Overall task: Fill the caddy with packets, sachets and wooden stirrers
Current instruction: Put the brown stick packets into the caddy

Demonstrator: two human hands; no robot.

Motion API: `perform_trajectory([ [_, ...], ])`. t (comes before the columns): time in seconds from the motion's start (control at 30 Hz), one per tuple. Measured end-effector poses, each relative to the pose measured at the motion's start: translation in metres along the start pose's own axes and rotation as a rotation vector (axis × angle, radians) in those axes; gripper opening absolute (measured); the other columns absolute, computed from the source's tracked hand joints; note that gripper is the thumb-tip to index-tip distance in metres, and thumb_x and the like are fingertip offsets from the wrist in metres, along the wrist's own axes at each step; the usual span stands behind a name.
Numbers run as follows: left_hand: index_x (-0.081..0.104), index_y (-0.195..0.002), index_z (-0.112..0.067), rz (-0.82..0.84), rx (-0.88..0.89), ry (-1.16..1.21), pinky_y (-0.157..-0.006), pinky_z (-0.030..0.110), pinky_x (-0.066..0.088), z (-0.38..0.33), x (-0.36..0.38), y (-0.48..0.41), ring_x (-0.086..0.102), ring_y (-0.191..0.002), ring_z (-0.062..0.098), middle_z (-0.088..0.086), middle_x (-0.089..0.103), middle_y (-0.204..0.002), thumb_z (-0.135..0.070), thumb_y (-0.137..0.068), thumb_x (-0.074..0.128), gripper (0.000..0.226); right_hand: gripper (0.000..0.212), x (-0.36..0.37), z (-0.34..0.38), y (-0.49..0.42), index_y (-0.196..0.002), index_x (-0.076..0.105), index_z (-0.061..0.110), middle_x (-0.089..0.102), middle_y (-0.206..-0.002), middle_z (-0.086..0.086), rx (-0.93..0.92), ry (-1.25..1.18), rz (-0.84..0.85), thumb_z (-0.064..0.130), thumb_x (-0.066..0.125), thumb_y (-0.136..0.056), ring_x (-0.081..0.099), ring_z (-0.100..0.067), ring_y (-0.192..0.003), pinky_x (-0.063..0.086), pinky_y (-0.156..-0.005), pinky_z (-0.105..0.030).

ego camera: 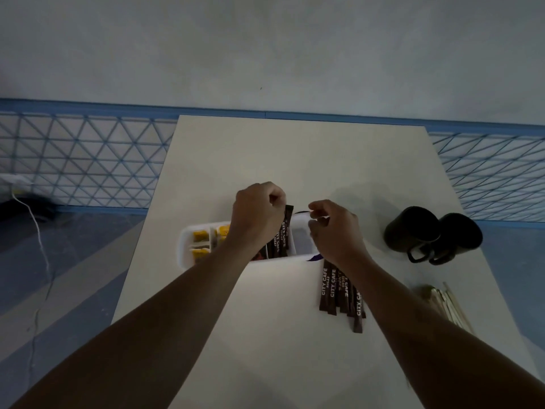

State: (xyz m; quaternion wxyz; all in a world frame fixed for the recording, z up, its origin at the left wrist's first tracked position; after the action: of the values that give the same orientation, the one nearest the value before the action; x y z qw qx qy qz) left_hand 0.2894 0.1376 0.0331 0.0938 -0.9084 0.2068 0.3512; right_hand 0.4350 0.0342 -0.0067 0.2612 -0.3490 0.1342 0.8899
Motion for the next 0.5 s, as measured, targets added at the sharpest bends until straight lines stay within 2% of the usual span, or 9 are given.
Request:
perform_trajectory([
  [0.1,0.075,-0.092,-0.017,0.071,0.046,0.032,-0.066,0.004,0.041,-0.017,0.014,0.013,0.064,-0.078,0.005,-0.008,0.074,-0.086,-0.019,-0.091,0.060,0.015,0.025,-0.018,-0.009,0.008,-0.112,0.072,0.013,0.068,-0.096,0.005,0.003,0.028,-0.033,0.005,0.059,-0.092,0.063,-0.010,-0.084,0.039,-0.064,-0.004],
  [0.17,0.075,-0.093,-0.015,0.136,0.072,0.032,-0.061,-0.001,0.036,-0.028,0.028,0.024,0.061,-0.075,0.002,-0.009,0.073,-0.088,-0.020,-0.092,0.061,0.015,0.022,-0.028,-0.021,0.013,-0.107,0.073,0.012,0.071,-0.094,0.003,0.023,0.038,-0.047,0.005,0.060,-0.091,0.065,-0.012,-0.084,0.043,-0.066,-0.011],
  [0.27,0.073,-0.095,-0.009,0.280,0.072,0.034,-0.063,0.003,0.040,-0.036,0.058,0.045,0.059,-0.073,0.002,-0.007,0.065,-0.087,-0.021,-0.095,0.060,0.018,0.019,-0.041,-0.045,0.023,-0.105,0.073,0.009,0.073,-0.097,-0.002,0.068,0.057,-0.058,0.006,0.062,-0.090,0.064,-0.012,-0.083,0.042,-0.063,-0.008],
  [0.37,0.072,-0.091,-0.004,0.518,-0.021,0.012,-0.069,0.022,0.051,-0.031,0.099,0.070,0.066,-0.074,0.015,0.007,0.071,-0.086,-0.023,-0.095,0.060,0.023,0.018,-0.050,-0.074,0.036,-0.104,0.073,0.007,0.073,-0.096,-0.004,0.138,0.106,-0.062,0.003,0.062,-0.090,0.060,-0.009,-0.078,0.039,-0.062,-0.008],
  [0.43,0.072,-0.090,-0.003,0.621,-0.062,-0.046,-0.067,0.025,0.053,-0.027,0.122,0.085,0.067,-0.074,0.019,0.010,0.072,-0.083,-0.023,-0.095,0.060,0.024,0.018,-0.053,-0.096,0.043,-0.102,0.073,0.008,0.073,-0.096,-0.007,0.213,0.139,-0.043,0.004,0.062,-0.089,0.058,-0.010,-0.075,0.040,-0.059,-0.012],
  [0.5,0.069,-0.085,-0.002,0.646,-0.087,-0.101,-0.058,0.022,0.046,-0.020,0.136,0.094,0.064,-0.071,0.019,0.007,0.067,-0.075,-0.023,-0.094,0.059,0.026,0.019,-0.051,-0.115,0.050,-0.108,0.071,0.009,0.072,-0.100,-0.007,0.284,0.170,0.003,0.010,0.064,-0.090,0.057,-0.011,-0.076,0.040,-0.058,-0.016],
])
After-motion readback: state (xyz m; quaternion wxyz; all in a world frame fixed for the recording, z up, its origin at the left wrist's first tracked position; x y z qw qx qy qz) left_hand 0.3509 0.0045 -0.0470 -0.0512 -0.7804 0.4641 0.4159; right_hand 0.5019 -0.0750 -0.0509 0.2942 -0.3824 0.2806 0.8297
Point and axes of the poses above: each hand's wrist, its own y-axis away from the middle knuckle, its own x-axis out of the palm, z = x × y, the point moved 10 cm from there along -y, towards the middle knuckle
